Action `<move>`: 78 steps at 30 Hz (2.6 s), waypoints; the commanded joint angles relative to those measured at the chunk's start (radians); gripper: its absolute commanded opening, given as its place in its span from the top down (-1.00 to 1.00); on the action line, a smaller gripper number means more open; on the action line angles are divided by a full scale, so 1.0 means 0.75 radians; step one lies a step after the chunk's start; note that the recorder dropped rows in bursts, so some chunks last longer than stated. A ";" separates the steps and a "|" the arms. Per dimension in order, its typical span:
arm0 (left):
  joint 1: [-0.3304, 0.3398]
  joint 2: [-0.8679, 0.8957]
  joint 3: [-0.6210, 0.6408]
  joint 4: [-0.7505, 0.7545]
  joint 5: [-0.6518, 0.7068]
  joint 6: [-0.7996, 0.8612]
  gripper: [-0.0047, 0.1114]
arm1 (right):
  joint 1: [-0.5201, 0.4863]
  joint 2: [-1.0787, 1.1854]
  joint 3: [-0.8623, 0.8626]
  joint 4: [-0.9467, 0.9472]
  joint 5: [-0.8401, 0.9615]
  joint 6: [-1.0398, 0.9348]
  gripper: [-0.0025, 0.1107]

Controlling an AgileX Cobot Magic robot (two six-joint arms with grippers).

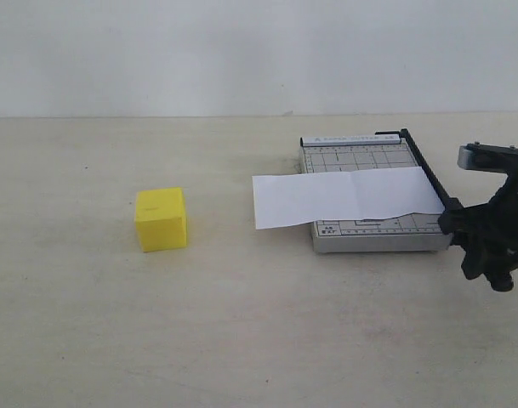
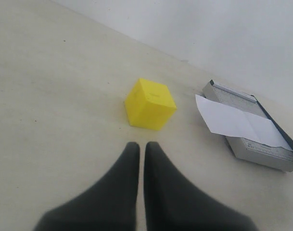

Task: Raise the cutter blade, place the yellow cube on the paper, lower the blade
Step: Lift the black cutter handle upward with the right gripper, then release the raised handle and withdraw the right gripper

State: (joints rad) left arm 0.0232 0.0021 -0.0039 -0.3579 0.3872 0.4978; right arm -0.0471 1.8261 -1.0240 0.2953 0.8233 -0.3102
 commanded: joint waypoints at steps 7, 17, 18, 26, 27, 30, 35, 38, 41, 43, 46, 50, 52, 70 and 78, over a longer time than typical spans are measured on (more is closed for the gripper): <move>0.002 -0.003 0.005 -0.003 0.004 -0.011 0.84 | -0.001 0.000 0.001 0.016 0.010 -0.038 0.96; 0.002 -0.003 0.005 -0.003 0.001 -0.011 0.84 | -0.001 -0.190 0.001 0.018 -0.078 -0.059 0.96; 0.002 -0.003 0.005 -0.003 0.001 -0.011 0.84 | -0.001 -0.208 0.001 0.018 -0.083 -0.065 0.96; 0.002 -0.003 0.005 -0.003 0.001 -0.011 0.84 | -0.001 -0.365 -0.010 0.018 -0.126 -0.078 0.96; 0.002 -0.003 0.005 -0.003 0.001 -0.011 0.84 | -0.001 -0.378 -0.014 0.018 -0.136 -0.078 0.96; 0.002 -0.003 0.005 -0.003 0.004 -0.011 0.84 | -0.001 -0.412 -0.047 0.018 -0.139 -0.078 0.96; 0.002 -0.003 0.005 -0.003 0.004 -0.011 0.84 | -0.001 -0.439 -0.102 0.022 -0.139 -0.078 0.96; 0.002 -0.003 0.005 -0.001 0.005 -0.011 0.84 | -0.001 -0.441 -0.135 0.035 -0.142 -0.078 0.96; 0.002 -0.003 0.005 -0.001 0.005 -0.011 0.84 | -0.001 -0.441 -0.139 0.066 -0.154 -0.084 0.96; 0.002 -0.003 0.005 -0.001 0.005 -0.011 0.84 | -0.001 -0.438 -0.139 0.075 -0.154 -0.084 0.96; 0.002 -0.003 0.005 -0.001 0.000 -0.011 0.84 | -0.001 -0.438 -0.139 0.077 -0.157 -0.113 0.95; 0.002 -0.003 0.005 -0.001 0.000 -0.011 0.84 | -0.001 -0.438 -0.139 0.083 -0.132 -0.170 0.60; 0.002 -0.003 0.005 -0.001 0.000 -0.011 0.84 | -0.001 -0.438 -0.139 0.089 -0.126 -0.176 0.25; 0.002 -0.003 0.005 -0.001 0.003 -0.011 0.84 | -0.001 -1.067 -0.139 0.599 -0.173 -0.682 0.05; 0.002 -0.003 0.005 -0.001 0.003 -0.011 0.84 | -0.001 -1.615 0.261 0.616 -0.224 -0.751 0.96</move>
State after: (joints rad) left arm 0.0232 0.0021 -0.0039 -0.3579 0.3888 0.4978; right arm -0.0489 0.7066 -0.9360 0.7633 0.6752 -0.8633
